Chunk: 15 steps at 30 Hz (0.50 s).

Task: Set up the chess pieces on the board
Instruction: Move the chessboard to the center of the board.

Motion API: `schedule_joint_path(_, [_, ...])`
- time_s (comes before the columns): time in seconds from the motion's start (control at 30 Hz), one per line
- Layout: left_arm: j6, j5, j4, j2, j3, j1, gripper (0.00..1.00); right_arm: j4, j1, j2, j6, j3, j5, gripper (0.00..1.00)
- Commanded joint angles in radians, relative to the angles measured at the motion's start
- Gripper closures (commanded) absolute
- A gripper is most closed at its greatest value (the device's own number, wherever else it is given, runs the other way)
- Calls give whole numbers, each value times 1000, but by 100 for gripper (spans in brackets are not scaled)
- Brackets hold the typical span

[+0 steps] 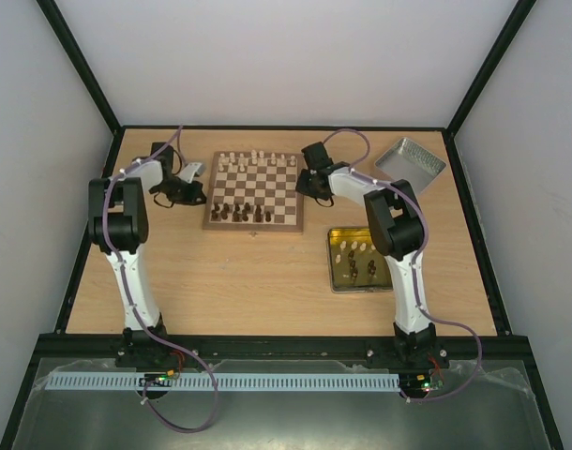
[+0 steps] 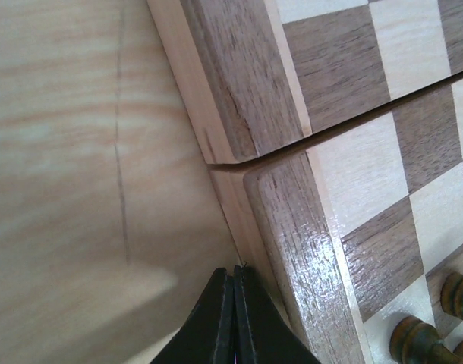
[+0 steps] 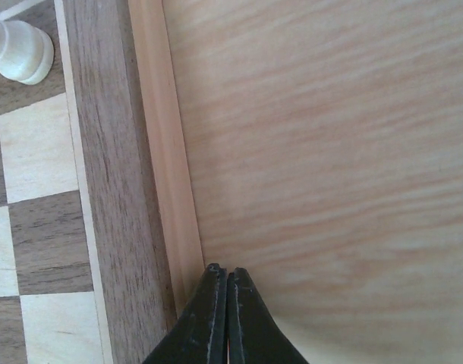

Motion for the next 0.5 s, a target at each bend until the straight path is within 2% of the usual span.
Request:
schedule_joint_path(0.0, [44,27,-99,-39,-99,-35,98,-42,97,-37,-10,-71,-71,98])
schedule_joint_path(0.47, [172,-50,-150,-222,-344,-41,98,67,188,-243,24,-396,-63,98])
